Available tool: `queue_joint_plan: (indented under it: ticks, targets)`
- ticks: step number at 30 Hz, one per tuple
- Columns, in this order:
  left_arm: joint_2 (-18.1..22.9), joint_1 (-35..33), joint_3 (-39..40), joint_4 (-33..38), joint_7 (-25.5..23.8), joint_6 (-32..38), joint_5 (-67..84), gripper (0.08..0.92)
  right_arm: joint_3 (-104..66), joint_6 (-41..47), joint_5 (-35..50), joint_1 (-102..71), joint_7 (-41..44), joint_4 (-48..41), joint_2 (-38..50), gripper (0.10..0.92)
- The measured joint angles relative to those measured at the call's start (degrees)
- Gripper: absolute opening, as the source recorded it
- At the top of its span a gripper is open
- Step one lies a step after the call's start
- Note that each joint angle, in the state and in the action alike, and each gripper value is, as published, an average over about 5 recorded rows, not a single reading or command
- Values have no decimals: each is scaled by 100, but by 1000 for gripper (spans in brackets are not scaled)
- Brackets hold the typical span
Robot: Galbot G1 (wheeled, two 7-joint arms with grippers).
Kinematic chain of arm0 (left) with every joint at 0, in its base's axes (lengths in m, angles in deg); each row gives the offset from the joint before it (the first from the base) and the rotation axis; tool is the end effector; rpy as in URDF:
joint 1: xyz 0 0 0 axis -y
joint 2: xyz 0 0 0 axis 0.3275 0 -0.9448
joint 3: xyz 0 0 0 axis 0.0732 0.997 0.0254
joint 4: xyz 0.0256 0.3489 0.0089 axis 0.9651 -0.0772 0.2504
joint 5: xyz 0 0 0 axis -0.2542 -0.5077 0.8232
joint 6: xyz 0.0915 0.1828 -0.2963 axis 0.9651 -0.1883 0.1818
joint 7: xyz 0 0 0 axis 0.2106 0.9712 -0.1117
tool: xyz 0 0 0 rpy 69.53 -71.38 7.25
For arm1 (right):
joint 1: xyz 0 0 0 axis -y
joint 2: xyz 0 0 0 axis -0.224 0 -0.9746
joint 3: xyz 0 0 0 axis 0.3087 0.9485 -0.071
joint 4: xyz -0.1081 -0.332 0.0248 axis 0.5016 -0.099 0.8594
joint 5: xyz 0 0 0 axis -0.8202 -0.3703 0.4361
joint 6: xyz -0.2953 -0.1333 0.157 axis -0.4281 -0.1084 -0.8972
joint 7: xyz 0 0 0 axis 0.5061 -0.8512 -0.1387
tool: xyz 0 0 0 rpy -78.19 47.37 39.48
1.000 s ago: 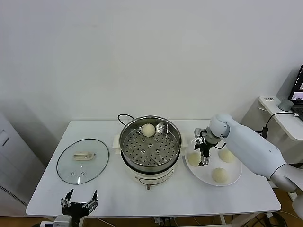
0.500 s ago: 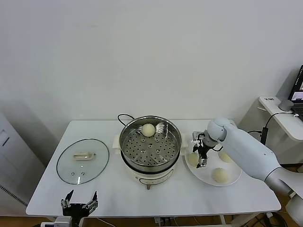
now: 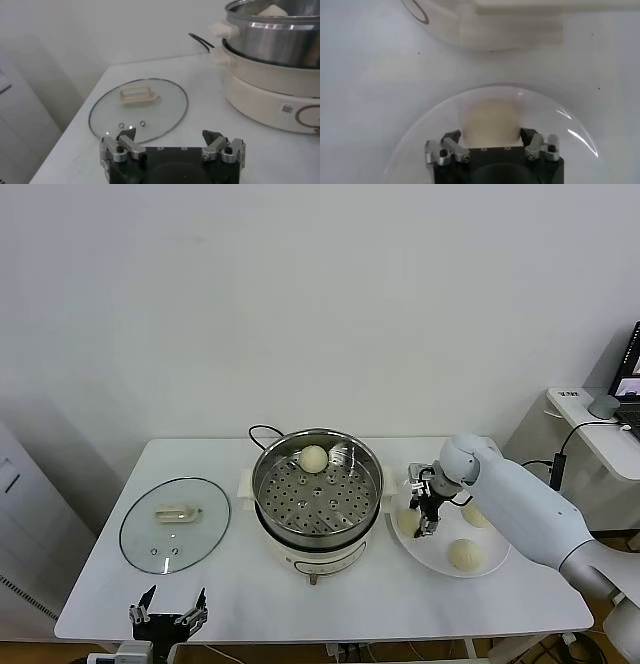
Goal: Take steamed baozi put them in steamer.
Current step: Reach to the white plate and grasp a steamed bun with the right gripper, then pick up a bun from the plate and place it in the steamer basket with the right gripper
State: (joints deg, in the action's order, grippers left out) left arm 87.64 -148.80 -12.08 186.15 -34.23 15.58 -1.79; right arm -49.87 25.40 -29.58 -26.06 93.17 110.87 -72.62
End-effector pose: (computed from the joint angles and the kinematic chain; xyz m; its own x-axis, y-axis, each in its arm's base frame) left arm 0.1332 0.0329 -0.2892 -0.8777 -0.0951 0.4697 -0.0179 0.9859 0.1663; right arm 0.5573 -0.0936 -0.2401 -0.1138 -0.1648 0.9797 -0.9935 0.0208 -0.1119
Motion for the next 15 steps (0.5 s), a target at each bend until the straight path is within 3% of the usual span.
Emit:
queue_joint_plan:
  ticks: [5,15]
  targets:
    - [3,-6,27,0,11,10,-24,823,-28,31,39,38,14,43,53,471]
    - [-5,34,107,4,35,37,-103,823,342,226,494,578,138,366,424,467]
